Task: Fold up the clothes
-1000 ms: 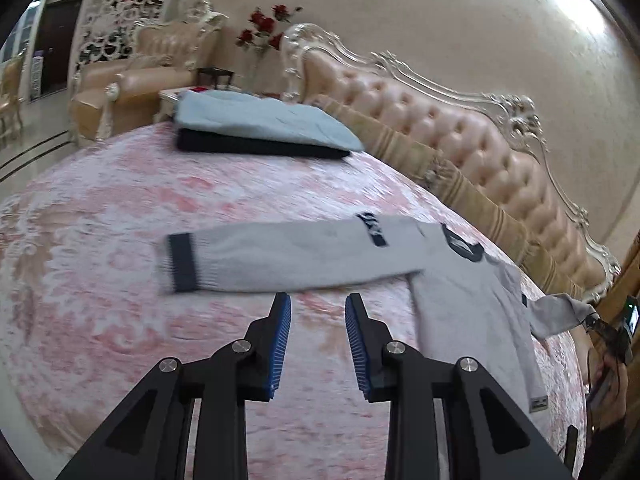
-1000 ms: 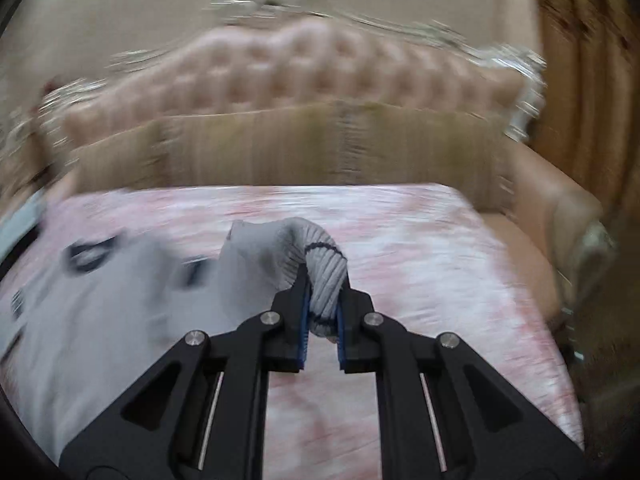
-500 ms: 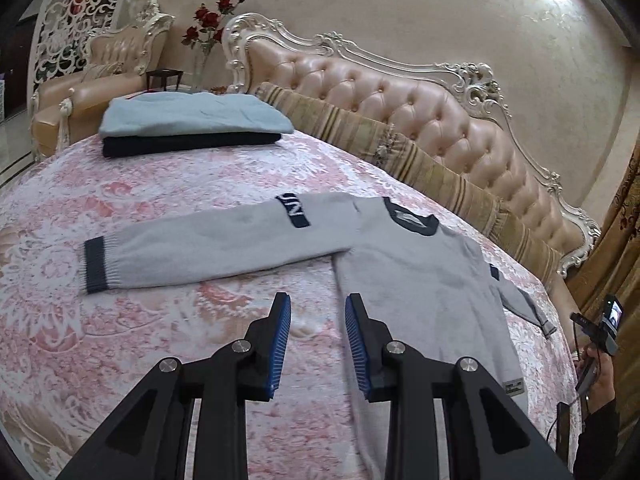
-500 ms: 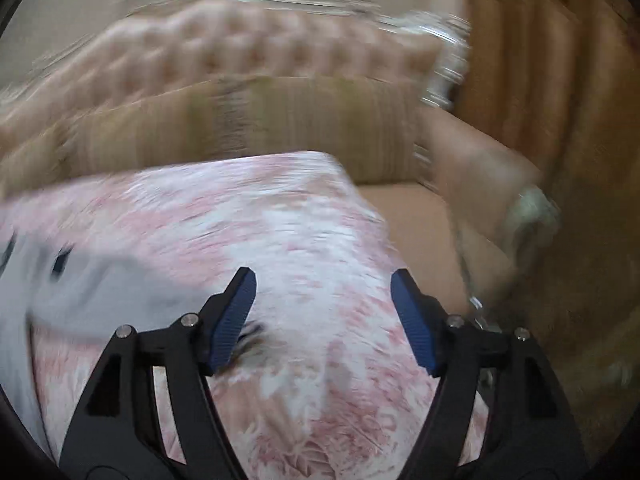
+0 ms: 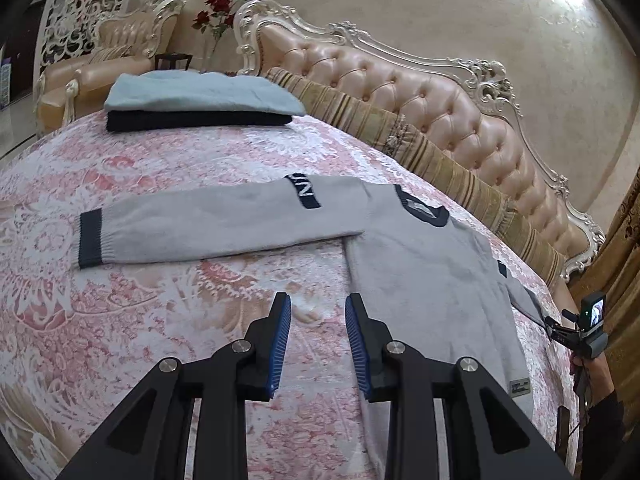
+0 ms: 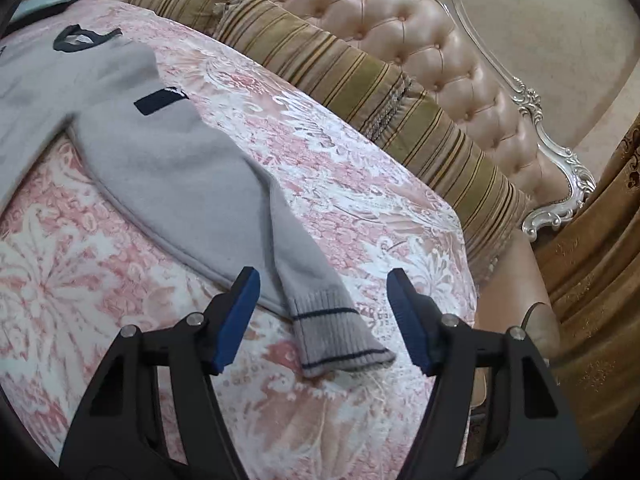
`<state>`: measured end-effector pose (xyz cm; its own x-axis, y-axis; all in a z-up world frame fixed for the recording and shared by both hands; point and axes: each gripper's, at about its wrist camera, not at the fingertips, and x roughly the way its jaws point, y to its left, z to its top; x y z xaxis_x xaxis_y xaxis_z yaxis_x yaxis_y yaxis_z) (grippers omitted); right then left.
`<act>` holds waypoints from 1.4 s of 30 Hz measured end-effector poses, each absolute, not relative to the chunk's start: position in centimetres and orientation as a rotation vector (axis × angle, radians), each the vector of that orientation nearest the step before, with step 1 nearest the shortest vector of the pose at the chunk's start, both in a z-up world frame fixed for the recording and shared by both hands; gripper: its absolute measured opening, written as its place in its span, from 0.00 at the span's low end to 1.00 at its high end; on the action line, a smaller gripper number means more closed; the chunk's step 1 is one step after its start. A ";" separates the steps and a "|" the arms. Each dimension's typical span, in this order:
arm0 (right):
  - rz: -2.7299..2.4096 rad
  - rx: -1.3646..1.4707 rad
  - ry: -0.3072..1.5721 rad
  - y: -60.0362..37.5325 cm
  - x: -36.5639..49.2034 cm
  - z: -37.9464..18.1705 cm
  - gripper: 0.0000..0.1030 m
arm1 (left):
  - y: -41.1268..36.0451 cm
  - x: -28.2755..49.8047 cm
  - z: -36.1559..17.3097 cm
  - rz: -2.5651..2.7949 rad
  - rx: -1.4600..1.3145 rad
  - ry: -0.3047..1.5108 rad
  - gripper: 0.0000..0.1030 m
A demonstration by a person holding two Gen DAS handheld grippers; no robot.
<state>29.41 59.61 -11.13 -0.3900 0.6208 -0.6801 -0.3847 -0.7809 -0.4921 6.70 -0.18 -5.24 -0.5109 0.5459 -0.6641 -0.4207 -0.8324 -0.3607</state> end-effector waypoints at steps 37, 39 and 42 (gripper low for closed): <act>2.025 -1.089 0.389 71.0 32.3 -11.6 0.01 | -0.7 6.4 -5.6 2.331 -1.116 -0.210 0.29; 1.980 -1.091 0.356 71.1 32.3 -11.7 0.00 | -0.2 6.2 -5.6 2.324 -1.111 -0.194 0.29; 1.921 -1.101 0.370 71.8 33.3 -12.0 0.00 | 1.5 5.3 -5.2 2.308 -1.087 -0.142 0.29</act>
